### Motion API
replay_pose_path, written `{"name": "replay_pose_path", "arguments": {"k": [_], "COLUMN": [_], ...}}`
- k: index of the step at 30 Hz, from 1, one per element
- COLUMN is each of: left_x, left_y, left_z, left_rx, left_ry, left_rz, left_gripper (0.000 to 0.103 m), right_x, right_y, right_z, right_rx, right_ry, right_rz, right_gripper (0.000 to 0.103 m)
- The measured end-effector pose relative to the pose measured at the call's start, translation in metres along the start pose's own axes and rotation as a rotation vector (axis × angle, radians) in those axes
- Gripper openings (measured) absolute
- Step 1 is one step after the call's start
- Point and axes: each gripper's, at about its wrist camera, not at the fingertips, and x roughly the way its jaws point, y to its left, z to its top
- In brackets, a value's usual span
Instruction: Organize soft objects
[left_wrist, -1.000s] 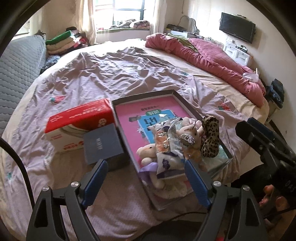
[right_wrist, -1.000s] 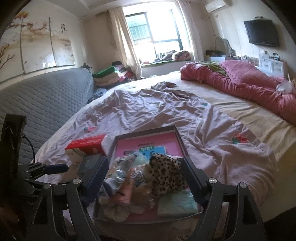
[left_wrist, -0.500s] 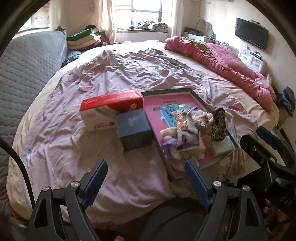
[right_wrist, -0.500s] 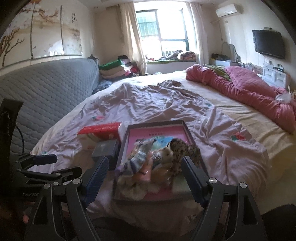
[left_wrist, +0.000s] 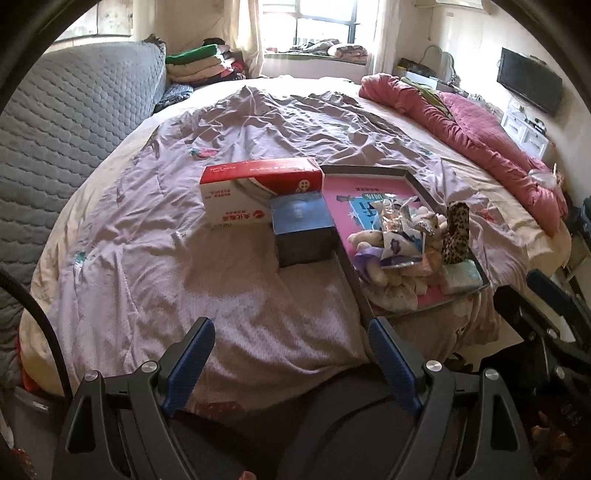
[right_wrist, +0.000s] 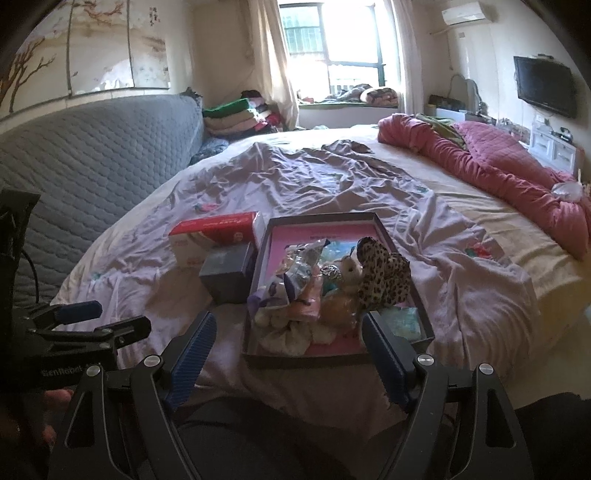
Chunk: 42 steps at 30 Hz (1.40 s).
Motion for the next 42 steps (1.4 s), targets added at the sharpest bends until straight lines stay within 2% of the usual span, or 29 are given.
{"name": "replay_pose_path", "arguments": {"k": [10,42], "left_x": [-0.007,-0.001], "left_y": [-0.008,-0.007], "left_z": [-0.012,-0.014], "left_rx": [0.014,0.002], "left_ry": [0.013,0.034], "left_rz": [-0.006,0.001], "left_gripper": [0.085,0.085], "right_x": [-0.008,0.004], "right_y": [0.015,0.008], "right_z": [-0.006,-0.013], "right_rx": [-0.035,0.006], "right_ry": [0.0,0.043], "right_rz": [-0.004,0.018], "right_gripper": [0.082,0.083]}}
